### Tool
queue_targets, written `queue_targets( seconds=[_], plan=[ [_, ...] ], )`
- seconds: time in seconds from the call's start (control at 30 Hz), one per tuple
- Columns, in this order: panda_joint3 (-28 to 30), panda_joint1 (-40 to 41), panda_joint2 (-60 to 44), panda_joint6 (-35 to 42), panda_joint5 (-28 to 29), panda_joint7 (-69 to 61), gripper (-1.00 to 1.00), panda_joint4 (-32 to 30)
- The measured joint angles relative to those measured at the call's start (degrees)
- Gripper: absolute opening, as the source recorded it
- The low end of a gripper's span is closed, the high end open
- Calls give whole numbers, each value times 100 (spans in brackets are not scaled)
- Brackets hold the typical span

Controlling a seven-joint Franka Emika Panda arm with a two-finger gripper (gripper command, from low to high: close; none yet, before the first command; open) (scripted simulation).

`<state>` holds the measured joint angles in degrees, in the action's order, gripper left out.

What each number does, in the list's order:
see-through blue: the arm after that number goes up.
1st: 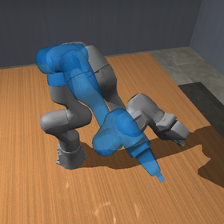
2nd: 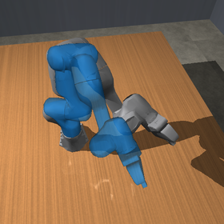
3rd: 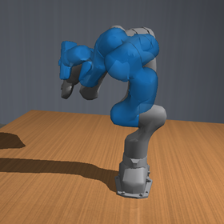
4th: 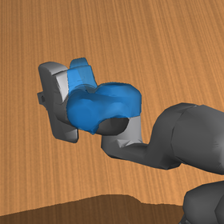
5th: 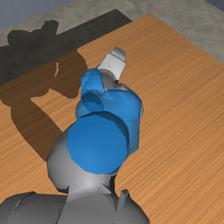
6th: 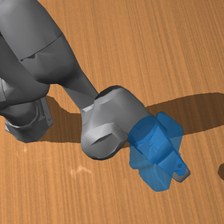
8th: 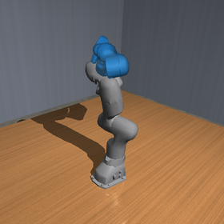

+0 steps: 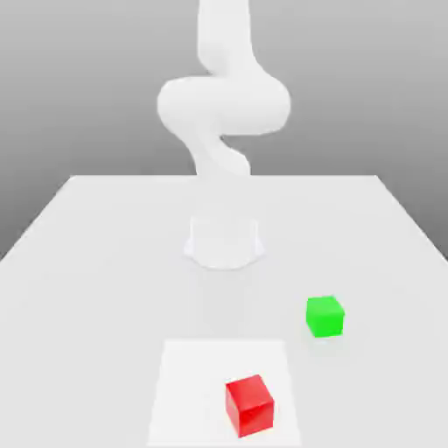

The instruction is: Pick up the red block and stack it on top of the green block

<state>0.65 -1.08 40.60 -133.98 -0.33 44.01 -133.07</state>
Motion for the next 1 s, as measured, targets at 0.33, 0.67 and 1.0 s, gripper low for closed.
queue_targets(
  seconds=[0.33,0.67,1.0],
  plan=[
    [175,-350,-2115,-885,-169,-764,0,-519],
    [159,-534,-4189,-1758,-194,-1413,0,-1031],
    [95,-510,-6024,-2960,-150,-1641,-100,-1085]
  ],
)
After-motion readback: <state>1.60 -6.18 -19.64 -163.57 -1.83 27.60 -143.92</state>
